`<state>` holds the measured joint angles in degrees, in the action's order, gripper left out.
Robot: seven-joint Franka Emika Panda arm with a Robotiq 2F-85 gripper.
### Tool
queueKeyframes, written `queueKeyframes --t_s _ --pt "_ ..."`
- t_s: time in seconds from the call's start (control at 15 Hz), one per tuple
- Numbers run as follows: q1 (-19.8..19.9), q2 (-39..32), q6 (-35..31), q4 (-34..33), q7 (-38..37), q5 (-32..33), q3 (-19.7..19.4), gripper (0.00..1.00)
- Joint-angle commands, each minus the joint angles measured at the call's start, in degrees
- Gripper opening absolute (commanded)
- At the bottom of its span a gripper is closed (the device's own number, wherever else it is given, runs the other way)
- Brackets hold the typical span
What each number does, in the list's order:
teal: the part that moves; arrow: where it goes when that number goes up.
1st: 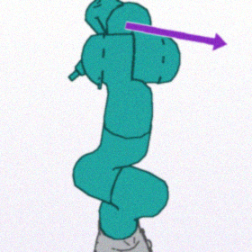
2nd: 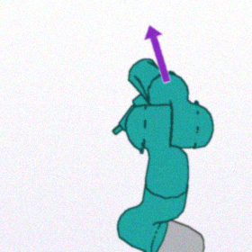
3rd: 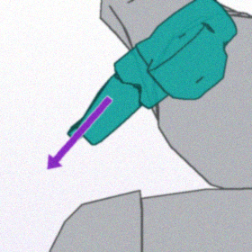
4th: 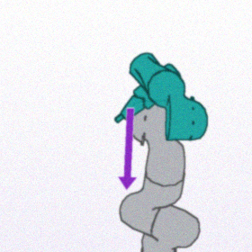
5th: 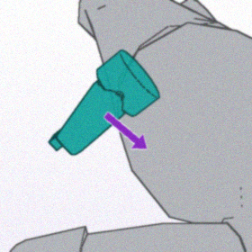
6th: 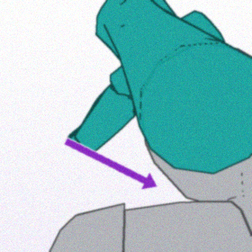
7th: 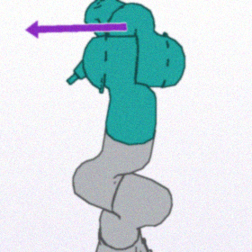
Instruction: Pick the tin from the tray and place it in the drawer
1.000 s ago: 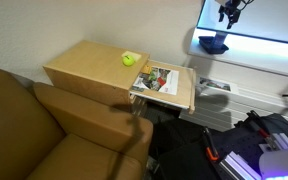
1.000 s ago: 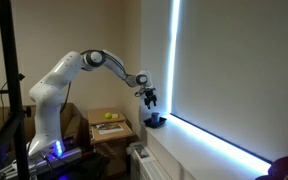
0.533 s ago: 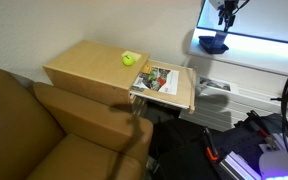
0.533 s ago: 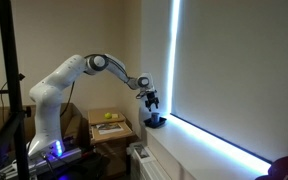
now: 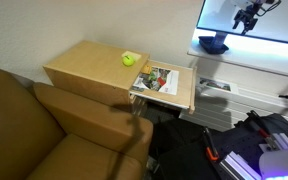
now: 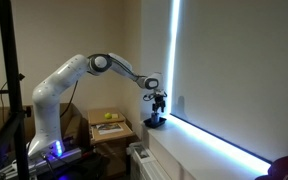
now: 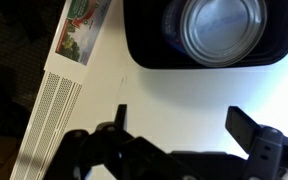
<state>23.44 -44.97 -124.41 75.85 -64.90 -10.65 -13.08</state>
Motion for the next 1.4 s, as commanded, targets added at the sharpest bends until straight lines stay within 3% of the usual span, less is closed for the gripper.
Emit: queueKeyframes --t_s 0.0,0.13,0.33,0.4,0.6,0.8,1.0,1.07,1.33 --pt "3.8 -1.8 9.9 -5.4 7.8 -6.0 3.0 1.0" --pt "3.1 -0.8 13.3 -5.5 9.8 -7.9 3.6 1.0" --pt "-1.5 2.1 10.7 -2.4 6.4 -5.6 5.4 1.0" --pt "1.4 0.1 11.4 -4.4 8.0 -6.5 5.1 1.0" --pt "-2.4 0.8 11.4 -4.3 5.9 -6.0 5.3 1.0" --pt "-5.1 -2.9 3.2 -6.4 1.0 -3.2 3.4 1.0" --pt "-1.8 -6.1 0.9 -8.1 2.7 -5.3 2.1 1.0" --pt "-3.5 -3.2 1.6 -5.1 2.1 -4.2 2.8 1.0" --pt "-1.6 -5.6 0.8 -6.5 2.2 -4.3 2.1 1.0"
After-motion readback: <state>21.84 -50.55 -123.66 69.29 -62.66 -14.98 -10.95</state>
